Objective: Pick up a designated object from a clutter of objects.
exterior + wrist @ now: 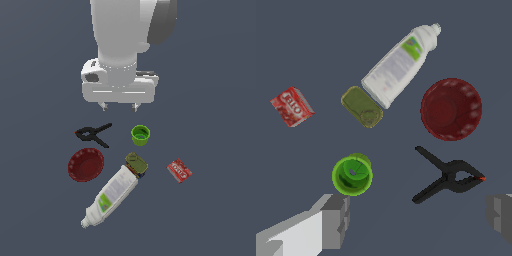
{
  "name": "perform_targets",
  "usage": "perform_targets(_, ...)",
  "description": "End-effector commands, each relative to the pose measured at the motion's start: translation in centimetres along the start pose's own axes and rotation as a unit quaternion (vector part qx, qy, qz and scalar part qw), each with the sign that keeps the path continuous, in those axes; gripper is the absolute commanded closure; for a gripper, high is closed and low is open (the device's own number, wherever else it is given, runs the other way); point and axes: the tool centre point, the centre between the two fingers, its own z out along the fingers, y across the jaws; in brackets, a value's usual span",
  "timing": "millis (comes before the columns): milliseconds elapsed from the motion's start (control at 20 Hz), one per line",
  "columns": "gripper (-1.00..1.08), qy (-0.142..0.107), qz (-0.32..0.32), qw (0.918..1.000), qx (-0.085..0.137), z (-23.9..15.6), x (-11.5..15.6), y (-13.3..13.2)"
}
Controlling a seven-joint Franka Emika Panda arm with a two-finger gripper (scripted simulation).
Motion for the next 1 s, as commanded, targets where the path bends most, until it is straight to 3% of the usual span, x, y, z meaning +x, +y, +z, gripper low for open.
perform_targets(0, -0.92, 0.000, 0.000, 1.0000, 0.000, 0.0, 0.0, 0.0)
perform_targets(550, -0.92, 0.001, 0.018, 0.9998, -0.002, -0.5, -0.4, 2.9)
perform_targets(950, -0.92, 0.002, 0.008, 1.0000, -0.004, 0.0, 0.3, 2.1)
